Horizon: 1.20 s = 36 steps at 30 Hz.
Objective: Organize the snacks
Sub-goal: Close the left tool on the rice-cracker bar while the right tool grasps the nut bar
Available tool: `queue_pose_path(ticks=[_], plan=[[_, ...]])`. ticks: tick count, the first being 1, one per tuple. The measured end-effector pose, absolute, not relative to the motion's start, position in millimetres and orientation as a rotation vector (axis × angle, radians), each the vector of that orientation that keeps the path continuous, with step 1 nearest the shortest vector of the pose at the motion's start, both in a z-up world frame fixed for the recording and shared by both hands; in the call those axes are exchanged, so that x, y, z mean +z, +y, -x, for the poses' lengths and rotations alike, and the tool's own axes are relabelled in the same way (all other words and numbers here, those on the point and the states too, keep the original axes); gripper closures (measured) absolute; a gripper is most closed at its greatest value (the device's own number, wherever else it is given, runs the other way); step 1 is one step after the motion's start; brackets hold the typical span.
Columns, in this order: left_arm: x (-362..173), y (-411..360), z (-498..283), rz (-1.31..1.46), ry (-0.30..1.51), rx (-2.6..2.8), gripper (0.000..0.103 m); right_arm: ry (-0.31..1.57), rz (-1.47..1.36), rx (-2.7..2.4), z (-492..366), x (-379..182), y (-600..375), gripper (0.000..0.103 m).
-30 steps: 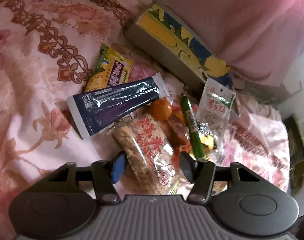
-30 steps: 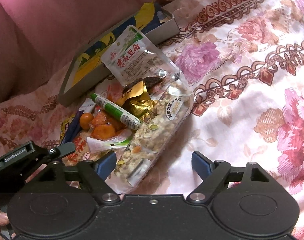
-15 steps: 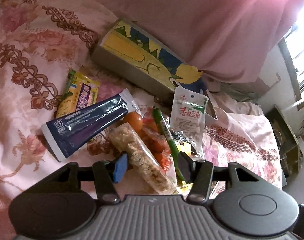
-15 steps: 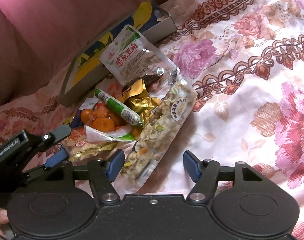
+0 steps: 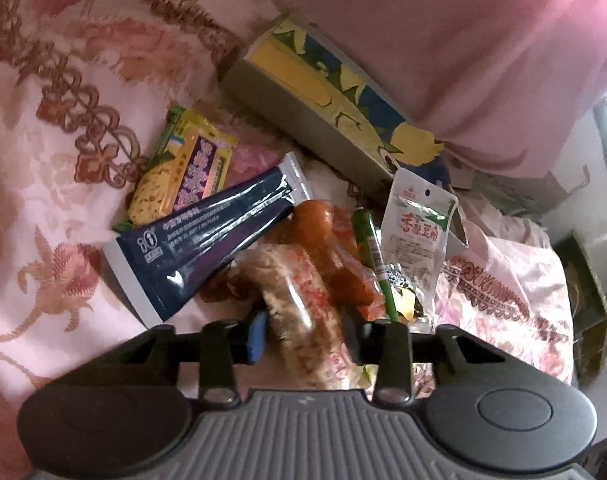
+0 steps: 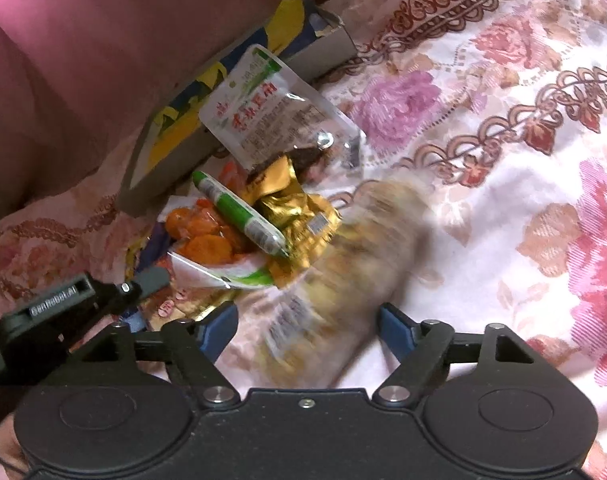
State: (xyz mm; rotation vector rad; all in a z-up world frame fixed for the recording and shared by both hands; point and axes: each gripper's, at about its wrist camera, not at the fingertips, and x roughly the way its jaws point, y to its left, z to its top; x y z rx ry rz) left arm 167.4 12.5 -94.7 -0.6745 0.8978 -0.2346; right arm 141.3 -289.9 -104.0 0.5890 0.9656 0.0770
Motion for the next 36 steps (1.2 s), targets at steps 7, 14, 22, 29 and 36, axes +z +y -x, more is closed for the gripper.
queue_pose_path(ticks=[7, 14, 22, 29, 36], plan=[[-86, 2, -165, 0.592, 0.875, -0.250, 0.071, 0.946, -0.504, 0.047, -139, -101, -286, 0.046], [-73, -5, -154, 0.501, 0.846, -0.232, 0.074, 0.903, -0.497, 0.052, -132, -94, -285, 0.051], [-54, -6, -141, 0.475, 0.809, -0.238, 0.075, 0.827, -0.490, 0.056, -122, -81, -286, 0.058], [-39, -4, -131, 0.465, 0.776, -0.242, 0.078, 0.781, -0.498, 0.065, -117, -74, -287, 0.059], [-26, 2, -123, 0.508, 0.751, -0.274, 0.078, 0.717, -0.522, 0.094, -112, -65, -289, 0.059]])
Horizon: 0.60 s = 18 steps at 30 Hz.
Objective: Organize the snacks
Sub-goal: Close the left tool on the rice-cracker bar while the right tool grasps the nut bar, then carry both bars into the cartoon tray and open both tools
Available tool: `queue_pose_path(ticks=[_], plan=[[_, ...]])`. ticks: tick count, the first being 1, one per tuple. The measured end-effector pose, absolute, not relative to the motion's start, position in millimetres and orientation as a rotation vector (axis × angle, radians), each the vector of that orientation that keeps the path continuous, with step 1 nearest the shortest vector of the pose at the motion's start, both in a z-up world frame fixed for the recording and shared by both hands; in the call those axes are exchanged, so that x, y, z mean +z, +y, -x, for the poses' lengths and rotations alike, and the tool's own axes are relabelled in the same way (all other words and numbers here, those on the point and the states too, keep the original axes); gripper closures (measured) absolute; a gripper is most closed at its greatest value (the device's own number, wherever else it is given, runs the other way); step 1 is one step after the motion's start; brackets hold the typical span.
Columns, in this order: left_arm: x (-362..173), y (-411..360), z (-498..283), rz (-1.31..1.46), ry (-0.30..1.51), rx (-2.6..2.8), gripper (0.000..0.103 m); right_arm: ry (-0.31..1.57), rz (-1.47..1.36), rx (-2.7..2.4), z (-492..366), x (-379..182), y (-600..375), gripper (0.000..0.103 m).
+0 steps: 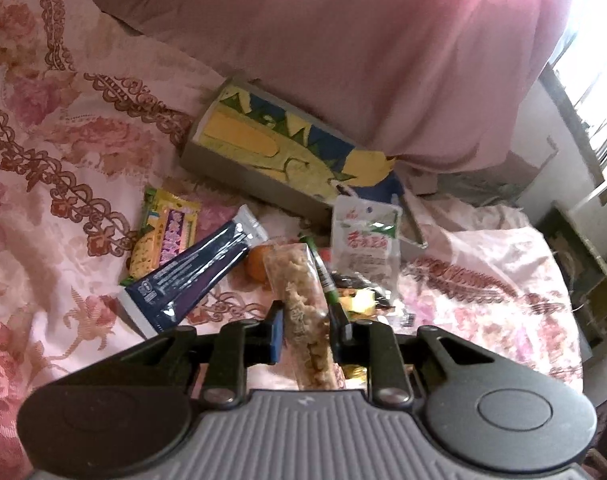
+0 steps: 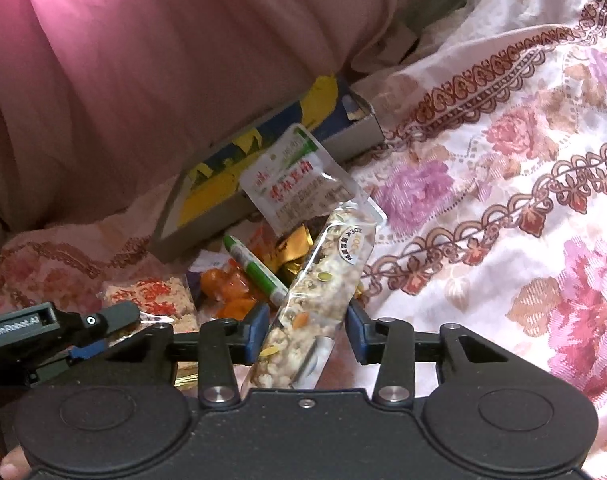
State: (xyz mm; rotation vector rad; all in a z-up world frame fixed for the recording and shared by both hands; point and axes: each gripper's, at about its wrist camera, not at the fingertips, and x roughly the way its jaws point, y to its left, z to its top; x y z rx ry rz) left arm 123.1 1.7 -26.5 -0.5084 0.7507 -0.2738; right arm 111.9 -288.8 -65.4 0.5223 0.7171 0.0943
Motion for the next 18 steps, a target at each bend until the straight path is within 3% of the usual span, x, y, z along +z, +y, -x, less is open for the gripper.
queue_pose_path(ticks=[18], plan=[[-5, 13, -145, 0.524, 0.666, -0.280, 0.078, 0.538, -0.694, 0.164, -98, -42, -310, 0.064]])
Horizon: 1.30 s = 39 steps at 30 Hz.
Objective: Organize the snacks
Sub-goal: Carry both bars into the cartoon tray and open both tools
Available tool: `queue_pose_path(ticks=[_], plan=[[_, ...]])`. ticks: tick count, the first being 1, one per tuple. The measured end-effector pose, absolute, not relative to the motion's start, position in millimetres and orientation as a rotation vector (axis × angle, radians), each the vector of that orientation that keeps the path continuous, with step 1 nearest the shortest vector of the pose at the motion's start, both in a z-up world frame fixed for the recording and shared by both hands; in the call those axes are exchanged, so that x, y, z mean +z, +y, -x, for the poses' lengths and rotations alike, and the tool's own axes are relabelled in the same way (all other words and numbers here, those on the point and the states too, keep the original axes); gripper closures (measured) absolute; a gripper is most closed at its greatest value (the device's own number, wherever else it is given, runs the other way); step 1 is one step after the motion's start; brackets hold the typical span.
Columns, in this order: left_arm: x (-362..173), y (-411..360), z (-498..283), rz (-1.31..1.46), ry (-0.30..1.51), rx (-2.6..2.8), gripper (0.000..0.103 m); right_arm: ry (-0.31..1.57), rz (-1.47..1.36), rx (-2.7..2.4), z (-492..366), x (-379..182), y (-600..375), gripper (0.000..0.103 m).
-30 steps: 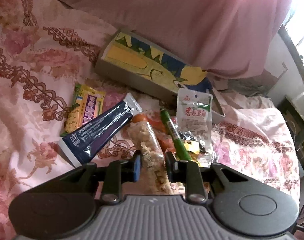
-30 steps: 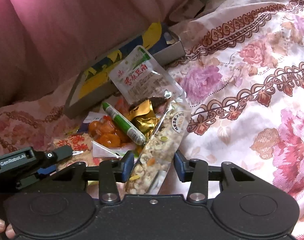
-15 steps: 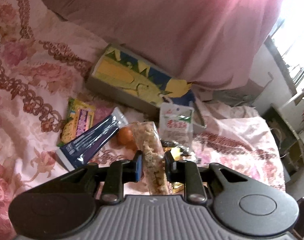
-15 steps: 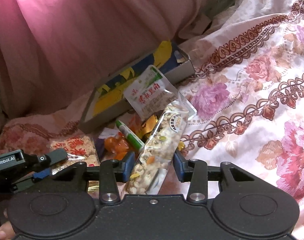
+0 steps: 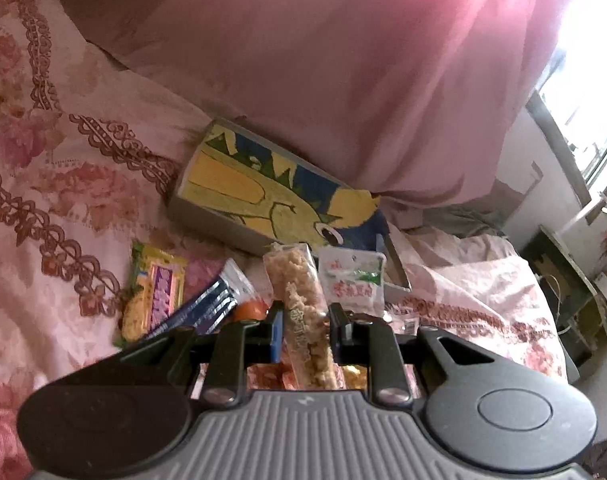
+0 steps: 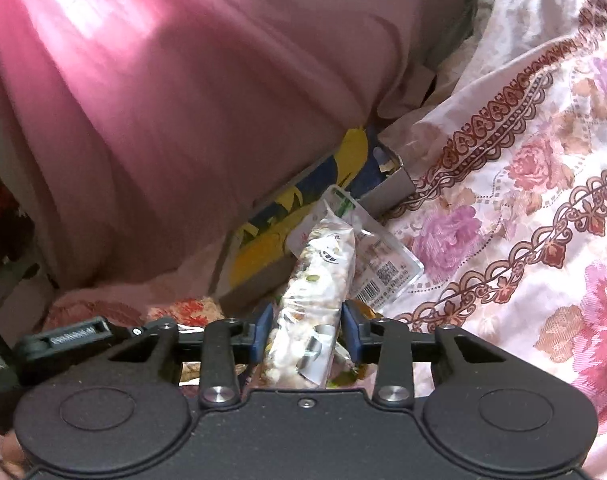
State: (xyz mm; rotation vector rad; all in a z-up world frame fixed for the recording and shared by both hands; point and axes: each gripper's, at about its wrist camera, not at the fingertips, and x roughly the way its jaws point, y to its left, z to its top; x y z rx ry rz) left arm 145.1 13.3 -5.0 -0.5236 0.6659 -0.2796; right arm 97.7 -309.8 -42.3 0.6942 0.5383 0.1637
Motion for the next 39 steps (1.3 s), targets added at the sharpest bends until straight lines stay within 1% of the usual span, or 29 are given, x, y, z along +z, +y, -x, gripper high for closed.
queue_pose_path(ticks=[3, 9, 14, 22, 25, 32, 36, 39], plan=[[-8, 19, -150, 0.544, 0.653, -0.268, 0.078, 0.512, -0.751, 0.155, -92, -38, -318, 0.065], [-9, 22, -160, 0.559, 0.668, -0.264, 0.078, 0.461, -0.725, 0.166, -99, -21, -320, 0.067], [11, 22, -182, 0.481, 0.648, -0.280, 0.078, 0.494, -0.687, 0.230, -148, -16, -307, 0.067], [19, 26, -261, 0.491, 0.600, -0.244, 0.078, 0.537, -0.690, 0.298, -265, -24, -268, 0.067], [7, 31, -290, 0.509, 0.583, -0.237, 0.078, 0.548, -0.686, 0.303, -305, -27, -250, 0.067], [-38, 53, -336, 0.568, 0.620, -0.227, 0.078, 0.616, -0.658, 0.273, -376, -56, -211, 0.067], [-55, 58, -350, 0.572, 0.625, -0.235, 0.078, 0.651, -0.615, 0.243, -395, -75, -196, 0.067], [-61, 55, -355, 0.534, 0.635, -0.240, 0.078, 0.659, -0.583, 0.228, -402, -79, -189, 0.068]])
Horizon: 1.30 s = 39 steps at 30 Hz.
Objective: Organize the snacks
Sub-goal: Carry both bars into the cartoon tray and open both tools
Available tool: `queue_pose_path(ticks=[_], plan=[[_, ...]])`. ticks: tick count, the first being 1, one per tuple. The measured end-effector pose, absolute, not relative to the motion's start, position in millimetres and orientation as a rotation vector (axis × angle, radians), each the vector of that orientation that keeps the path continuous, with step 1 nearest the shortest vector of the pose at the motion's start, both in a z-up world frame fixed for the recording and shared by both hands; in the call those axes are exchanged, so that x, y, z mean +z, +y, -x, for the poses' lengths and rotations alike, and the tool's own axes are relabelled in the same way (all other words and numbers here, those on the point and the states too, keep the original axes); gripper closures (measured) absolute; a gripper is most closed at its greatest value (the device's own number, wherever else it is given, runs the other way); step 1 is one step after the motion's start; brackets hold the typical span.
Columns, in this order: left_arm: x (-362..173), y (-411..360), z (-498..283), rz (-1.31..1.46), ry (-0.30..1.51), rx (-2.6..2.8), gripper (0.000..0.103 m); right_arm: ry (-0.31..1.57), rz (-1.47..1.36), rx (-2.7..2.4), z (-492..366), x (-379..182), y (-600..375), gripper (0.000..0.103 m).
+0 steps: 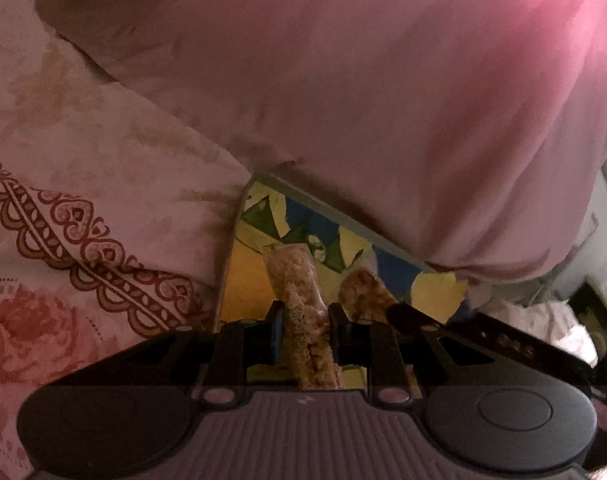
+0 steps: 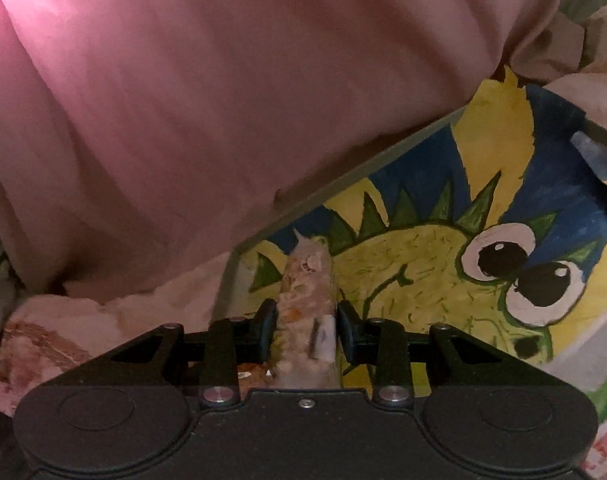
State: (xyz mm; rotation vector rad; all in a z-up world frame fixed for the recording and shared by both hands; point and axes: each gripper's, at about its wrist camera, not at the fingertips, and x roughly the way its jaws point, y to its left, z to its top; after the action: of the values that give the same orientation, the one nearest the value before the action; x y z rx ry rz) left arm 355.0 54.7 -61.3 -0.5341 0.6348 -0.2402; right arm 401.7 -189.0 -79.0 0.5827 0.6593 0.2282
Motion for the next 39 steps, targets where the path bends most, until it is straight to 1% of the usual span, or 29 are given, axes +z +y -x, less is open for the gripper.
queue_pose_path(ticks=[6, 9, 11, 13, 14, 16, 17, 19, 20, 21, 23, 25, 26, 28, 29, 39], plan=[[-65, 50, -358, 0.495, 0.649, -0.231, 0.076, 0.676, -0.442, 0.199, -402, -81, -181, 0.069], [-66, 50, -360, 0.479, 0.676, -0.200, 0.074, 0.676, -0.379, 0.169, -402, -78, -178, 0.066], [-66, 49, -360, 0.455, 0.691, -0.171, 0.068, 0.675, -0.335, 0.141, -400, -74, -177, 0.061], [-65, 47, -358, 0.415, 0.699, -0.159, 0.053, 0.677, -0.302, 0.119, -395, -70, -179, 0.056], [-63, 45, -357, 0.394, 0.697, -0.154, 0.050, 0.670, -0.289, 0.114, -391, -66, -181, 0.055], [-60, 41, -353, 0.373, 0.690, -0.163, 0.038, 0.653, -0.274, 0.110, -382, -59, -186, 0.045], [-58, 40, -351, 0.368, 0.685, -0.165, 0.034, 0.642, -0.267, 0.109, -377, -55, -189, 0.043], [-53, 35, -345, 0.352, 0.665, -0.171, 0.022, 0.621, -0.258, 0.106, -367, -45, -196, 0.036], [-50, 33, -341, 0.337, 0.651, -0.166, 0.019, 0.608, -0.254, 0.104, -359, -40, -201, 0.034], [-46, 31, -336, 0.318, 0.634, -0.153, 0.014, 0.598, -0.251, 0.101, -353, -35, -205, 0.029], [-38, 28, -326, 0.280, 0.601, -0.142, 0.012, 0.571, -0.240, 0.097, -337, -24, -212, 0.023], [-28, 27, -316, 0.264, 0.578, -0.145, 0.005, 0.543, -0.223, 0.093, -318, -12, -218, 0.013], [-23, 28, -310, 0.262, 0.564, -0.143, 0.002, 0.522, -0.211, 0.095, -307, -7, -221, 0.011], [-14, 28, -296, 0.258, 0.533, -0.138, 0.001, 0.487, -0.191, 0.097, -287, 3, -224, 0.002], [-9, 28, -289, 0.253, 0.521, -0.138, 0.001, 0.461, -0.179, 0.097, -275, 8, -227, 0.001], [21, 15, -210, 0.173, 0.444, -0.082, 0.000, 0.311, -0.040, 0.046, -164, 28, -238, 0.001]])
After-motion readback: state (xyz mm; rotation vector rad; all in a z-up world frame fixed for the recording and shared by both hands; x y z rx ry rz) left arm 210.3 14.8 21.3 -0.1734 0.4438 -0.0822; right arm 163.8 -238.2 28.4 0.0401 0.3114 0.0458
